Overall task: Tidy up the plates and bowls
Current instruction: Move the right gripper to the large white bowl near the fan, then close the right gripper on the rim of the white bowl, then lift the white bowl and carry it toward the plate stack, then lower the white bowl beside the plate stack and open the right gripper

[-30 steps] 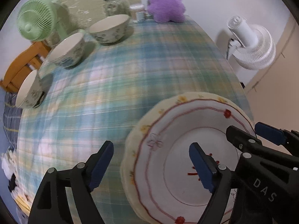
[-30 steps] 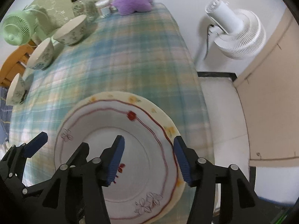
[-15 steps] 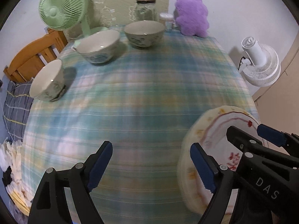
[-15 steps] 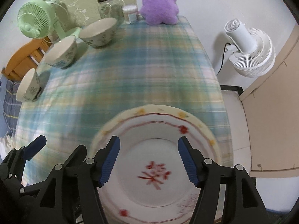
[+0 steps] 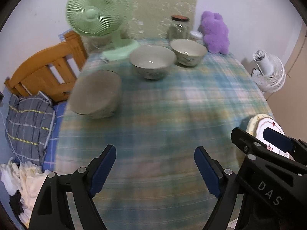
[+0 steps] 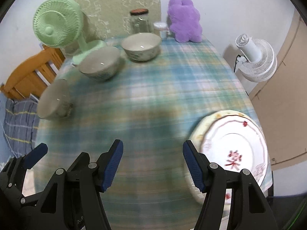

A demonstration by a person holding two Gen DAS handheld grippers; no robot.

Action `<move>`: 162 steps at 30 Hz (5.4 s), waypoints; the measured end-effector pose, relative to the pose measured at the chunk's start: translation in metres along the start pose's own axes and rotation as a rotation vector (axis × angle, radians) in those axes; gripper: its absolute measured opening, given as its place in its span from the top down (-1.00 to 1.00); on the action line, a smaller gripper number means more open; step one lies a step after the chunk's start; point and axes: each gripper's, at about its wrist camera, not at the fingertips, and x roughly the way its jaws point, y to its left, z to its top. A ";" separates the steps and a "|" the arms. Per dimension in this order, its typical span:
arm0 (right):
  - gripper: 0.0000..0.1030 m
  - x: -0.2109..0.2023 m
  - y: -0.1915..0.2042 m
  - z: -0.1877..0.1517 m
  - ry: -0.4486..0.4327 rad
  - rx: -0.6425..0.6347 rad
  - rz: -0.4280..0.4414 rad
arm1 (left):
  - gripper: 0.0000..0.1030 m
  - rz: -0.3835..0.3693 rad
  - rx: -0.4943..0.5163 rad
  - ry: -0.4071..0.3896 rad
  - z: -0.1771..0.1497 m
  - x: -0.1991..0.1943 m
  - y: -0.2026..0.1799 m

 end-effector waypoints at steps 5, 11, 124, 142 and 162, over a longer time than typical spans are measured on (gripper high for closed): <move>-0.32 -0.016 0.040 0.008 -0.036 -0.007 0.007 | -0.61 0.013 -0.047 -0.027 0.009 -0.011 0.039; -0.32 -0.017 0.082 0.026 -0.066 -0.042 0.023 | -0.44 0.046 -0.108 -0.053 0.024 -0.007 0.080; 0.63 0.060 -0.035 -0.017 0.138 -0.092 0.061 | 0.61 0.111 -0.040 0.162 -0.033 0.078 -0.075; -0.23 0.059 -0.041 -0.016 0.164 -0.141 0.100 | -0.52 0.106 -0.037 0.168 -0.031 0.071 -0.079; -0.33 0.027 0.000 0.062 -0.014 -0.215 0.169 | -0.52 0.175 -0.161 -0.015 0.044 0.039 -0.035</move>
